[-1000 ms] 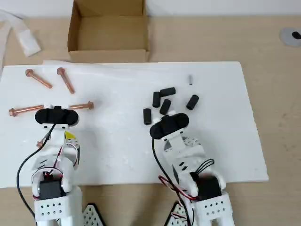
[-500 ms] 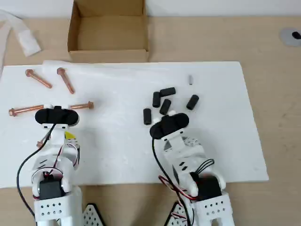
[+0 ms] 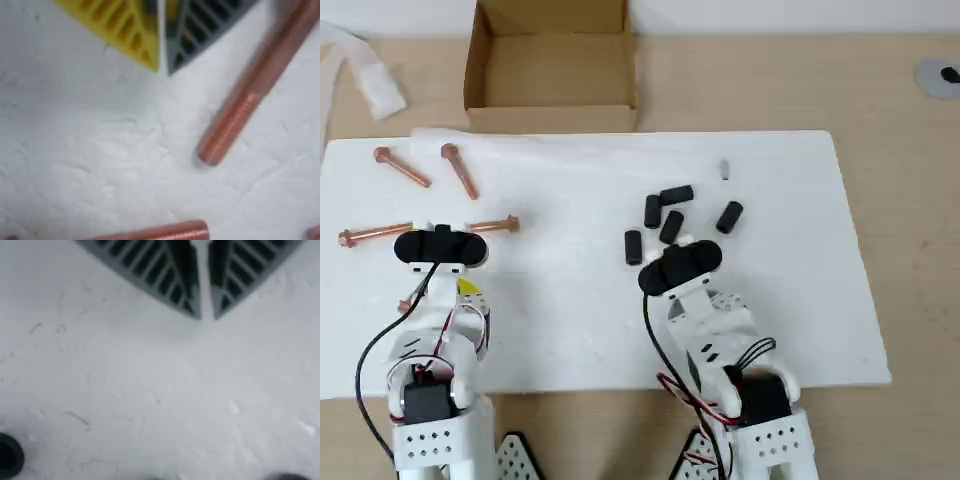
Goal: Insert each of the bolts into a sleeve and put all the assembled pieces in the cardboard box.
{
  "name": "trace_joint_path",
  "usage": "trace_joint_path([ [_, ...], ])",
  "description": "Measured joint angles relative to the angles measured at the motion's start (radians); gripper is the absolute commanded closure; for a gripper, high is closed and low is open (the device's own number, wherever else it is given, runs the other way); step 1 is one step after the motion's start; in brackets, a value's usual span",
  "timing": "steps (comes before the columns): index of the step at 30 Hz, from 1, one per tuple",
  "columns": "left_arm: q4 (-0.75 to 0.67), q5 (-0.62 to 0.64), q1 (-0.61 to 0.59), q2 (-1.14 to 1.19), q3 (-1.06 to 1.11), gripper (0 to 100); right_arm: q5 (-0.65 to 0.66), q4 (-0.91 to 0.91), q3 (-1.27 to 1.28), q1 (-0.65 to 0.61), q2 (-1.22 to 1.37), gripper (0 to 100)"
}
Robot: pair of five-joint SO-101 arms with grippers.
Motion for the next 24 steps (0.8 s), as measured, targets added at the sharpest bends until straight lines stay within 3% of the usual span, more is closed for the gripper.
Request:
trace_joint_path([
  [6, 0.015, -0.118, 0.000, 0.000, 0.000, 100, 0.000, 0.000, 0.000, 0.000, 0.000, 98.9],
  [11, 0.026, -0.058, -0.055, -0.002, -0.006, 100, 0.000, 0.018, -0.017, 0.129, 0.000, 98.9],
  [15, 0.081, -0.008, -0.083, 0.032, -0.091, 100, 0.000, 0.063, -0.110, 0.158, 0.020, 98.9],
  [24, 0.114, 0.115, -0.086, 0.503, -0.562, 100, 0.000, 0.080, -0.583, 0.160, 0.563, 98.9],
])
